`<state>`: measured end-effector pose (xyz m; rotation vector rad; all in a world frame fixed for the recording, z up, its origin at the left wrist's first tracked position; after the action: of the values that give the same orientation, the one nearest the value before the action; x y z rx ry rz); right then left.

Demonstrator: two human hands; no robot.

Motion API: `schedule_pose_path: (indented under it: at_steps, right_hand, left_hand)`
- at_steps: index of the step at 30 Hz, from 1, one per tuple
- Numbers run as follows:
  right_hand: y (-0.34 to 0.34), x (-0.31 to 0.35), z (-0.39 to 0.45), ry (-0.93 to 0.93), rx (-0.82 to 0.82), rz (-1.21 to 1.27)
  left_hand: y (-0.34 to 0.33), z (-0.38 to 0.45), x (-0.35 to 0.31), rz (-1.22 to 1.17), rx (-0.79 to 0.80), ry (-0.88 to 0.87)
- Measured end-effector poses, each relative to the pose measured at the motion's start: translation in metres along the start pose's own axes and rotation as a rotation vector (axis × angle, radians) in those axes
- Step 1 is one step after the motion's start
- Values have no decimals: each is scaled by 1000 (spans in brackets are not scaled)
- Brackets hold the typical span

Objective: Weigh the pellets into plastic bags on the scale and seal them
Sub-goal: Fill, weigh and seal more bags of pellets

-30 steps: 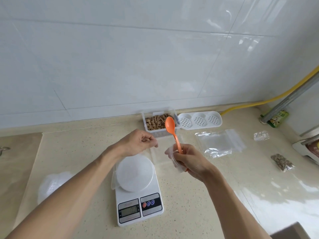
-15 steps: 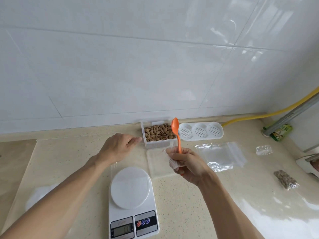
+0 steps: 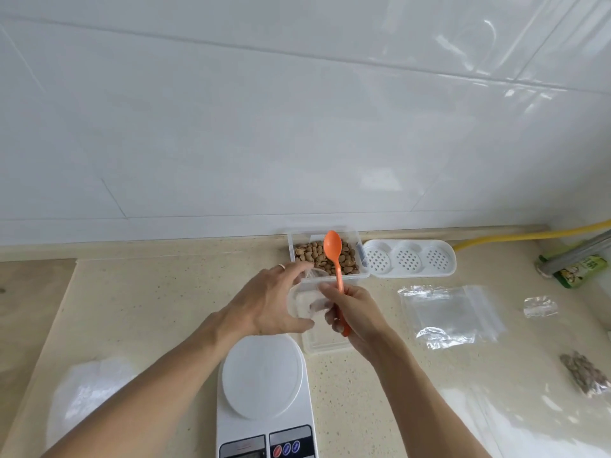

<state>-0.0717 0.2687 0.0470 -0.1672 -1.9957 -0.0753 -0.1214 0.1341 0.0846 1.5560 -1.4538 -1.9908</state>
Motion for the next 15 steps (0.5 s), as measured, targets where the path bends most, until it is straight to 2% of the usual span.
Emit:
schedule_pose_path:
  at_steps: [2,4,6,9,10,15]
  right_hand:
    - [16,-6,8,-30,-128,29]
    - [33,-8,15,-62,-228,-86]
    - [46,1,25,-23,-264,-359]
    - [55,22,41,171,-291,-767]
    - [59,30,43,239,-342,-791]
    - [81,65,34,436,-635,-603]
  left_hand:
    - [4,2,14,4,-42,48]
    - [6,5,27,7,-75,84]
    - [8,9,36,19,-104,96]
    - [6,17,44,61,-121,105]
    - [6,21,46,75,-124,118]
    - [3,33,56,135,-164,170]
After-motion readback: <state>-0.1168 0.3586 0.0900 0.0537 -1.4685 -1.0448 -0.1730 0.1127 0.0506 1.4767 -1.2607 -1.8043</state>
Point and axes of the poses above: each hand's wrist, its own z-axis towards the middle knuckle, its own y-axis out of the back of the hand, x = y × z, the point moved 8 cm from there along z, towards the middle knuckle, and after that the axes turned 7 degrees about y, right-handed, at the moved point
